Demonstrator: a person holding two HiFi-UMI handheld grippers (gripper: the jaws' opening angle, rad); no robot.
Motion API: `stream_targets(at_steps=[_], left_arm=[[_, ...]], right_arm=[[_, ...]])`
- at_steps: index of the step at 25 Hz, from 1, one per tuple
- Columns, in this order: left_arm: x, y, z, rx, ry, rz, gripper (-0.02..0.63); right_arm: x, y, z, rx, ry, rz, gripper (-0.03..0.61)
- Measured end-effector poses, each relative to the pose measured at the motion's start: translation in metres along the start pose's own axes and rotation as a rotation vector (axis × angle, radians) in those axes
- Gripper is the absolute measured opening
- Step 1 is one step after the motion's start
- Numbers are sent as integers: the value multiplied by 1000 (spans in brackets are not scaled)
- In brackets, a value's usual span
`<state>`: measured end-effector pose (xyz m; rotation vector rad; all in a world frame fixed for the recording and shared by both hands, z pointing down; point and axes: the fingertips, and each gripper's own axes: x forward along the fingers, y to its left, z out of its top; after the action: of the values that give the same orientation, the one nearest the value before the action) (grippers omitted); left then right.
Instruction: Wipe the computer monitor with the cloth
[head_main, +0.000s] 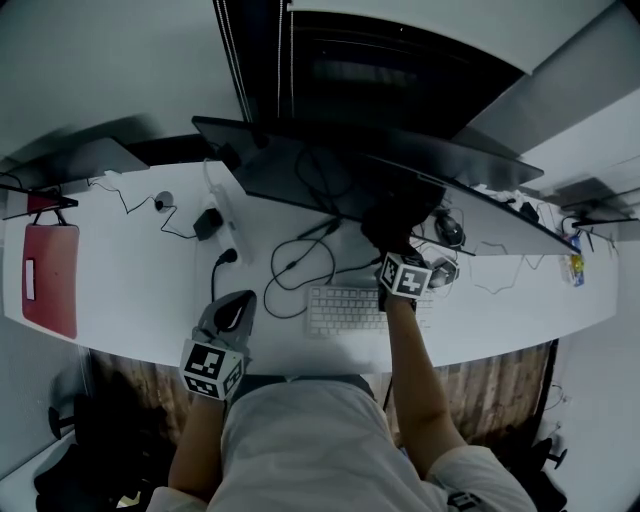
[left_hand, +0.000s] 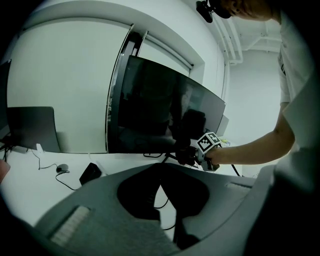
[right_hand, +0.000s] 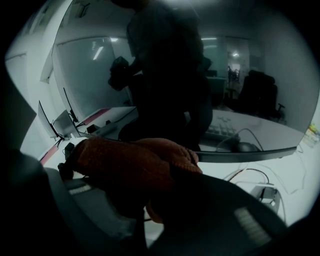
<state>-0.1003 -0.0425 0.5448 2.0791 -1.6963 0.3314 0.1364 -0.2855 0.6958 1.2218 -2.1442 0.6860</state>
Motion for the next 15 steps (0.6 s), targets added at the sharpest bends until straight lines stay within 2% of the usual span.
stream_targets(at_steps=[7, 15], left_arm=[[-21, 37, -4, -21, -9, 22, 9], [-45, 80, -13, -55, -18, 54, 9]], right_arm=[[13, 37, 4, -35, 20, -48, 38], [35, 97, 10, -70, 32, -23, 38]])
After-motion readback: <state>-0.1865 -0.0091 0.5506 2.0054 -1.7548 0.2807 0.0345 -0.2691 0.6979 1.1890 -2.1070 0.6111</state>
